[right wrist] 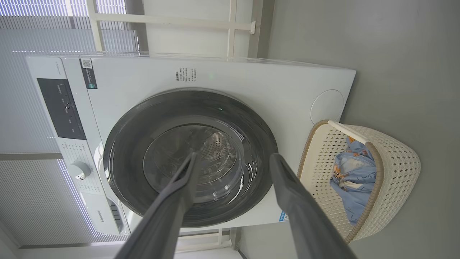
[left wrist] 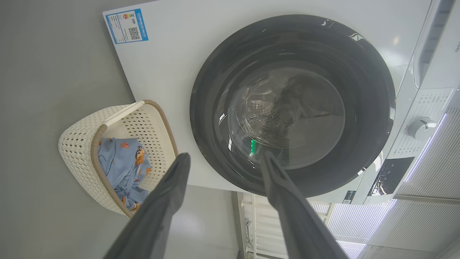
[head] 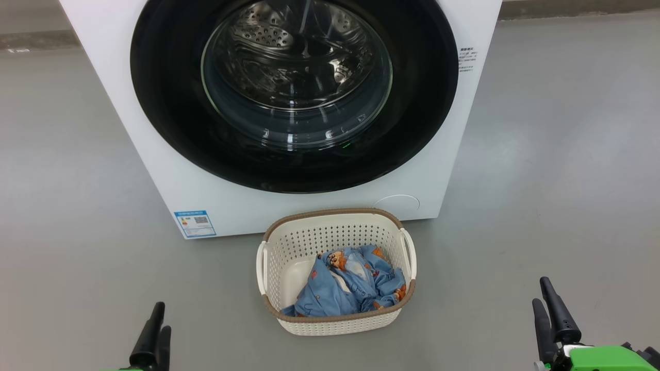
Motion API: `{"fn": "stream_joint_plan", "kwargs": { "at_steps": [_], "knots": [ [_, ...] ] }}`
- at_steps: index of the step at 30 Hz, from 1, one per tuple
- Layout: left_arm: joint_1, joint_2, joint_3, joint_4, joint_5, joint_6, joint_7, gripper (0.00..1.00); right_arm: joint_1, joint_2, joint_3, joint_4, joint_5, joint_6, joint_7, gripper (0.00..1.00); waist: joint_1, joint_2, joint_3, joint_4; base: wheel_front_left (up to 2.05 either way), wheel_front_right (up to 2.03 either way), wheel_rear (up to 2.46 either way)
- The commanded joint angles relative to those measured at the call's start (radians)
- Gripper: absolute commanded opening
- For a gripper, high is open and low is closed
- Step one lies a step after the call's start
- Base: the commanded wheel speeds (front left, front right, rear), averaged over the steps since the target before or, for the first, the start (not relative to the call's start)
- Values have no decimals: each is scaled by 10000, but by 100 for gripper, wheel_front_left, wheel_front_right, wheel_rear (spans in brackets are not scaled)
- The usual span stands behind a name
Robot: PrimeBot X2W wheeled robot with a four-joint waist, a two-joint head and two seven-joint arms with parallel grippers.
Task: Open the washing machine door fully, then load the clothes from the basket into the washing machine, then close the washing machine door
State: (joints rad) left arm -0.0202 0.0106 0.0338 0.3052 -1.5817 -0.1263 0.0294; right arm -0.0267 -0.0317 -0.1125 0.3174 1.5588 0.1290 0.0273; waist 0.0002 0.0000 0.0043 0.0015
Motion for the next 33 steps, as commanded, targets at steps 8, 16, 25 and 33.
{"fn": "stream_joint_plan", "kwargs": {
  "at_steps": [8,16,25,33],
  "knots": [
    [-489,184,160,-489,369,-20,-300,100,-620,-82,140,-412,-546,6,-287,100,-2,0,-14,10,0,0,0],
    [-578,203,211,-778,1025,-22,-535,100,-704,-91,159,-728,-1228,7,-521,100,-2,0,-31,33,0,0,0],
    [-615,224,175,-1251,2249,-24,-798,100,-831,-102,406,-1002,-2462,9,-784,100,-2,0,-55,62,0,0,0],
    [-649,241,177,-1558,3121,94,-1004,100,-883,-110,466,-1196,-3302,9,-989,100,-2,0,-60,90,0,0,0]
  ]
}}
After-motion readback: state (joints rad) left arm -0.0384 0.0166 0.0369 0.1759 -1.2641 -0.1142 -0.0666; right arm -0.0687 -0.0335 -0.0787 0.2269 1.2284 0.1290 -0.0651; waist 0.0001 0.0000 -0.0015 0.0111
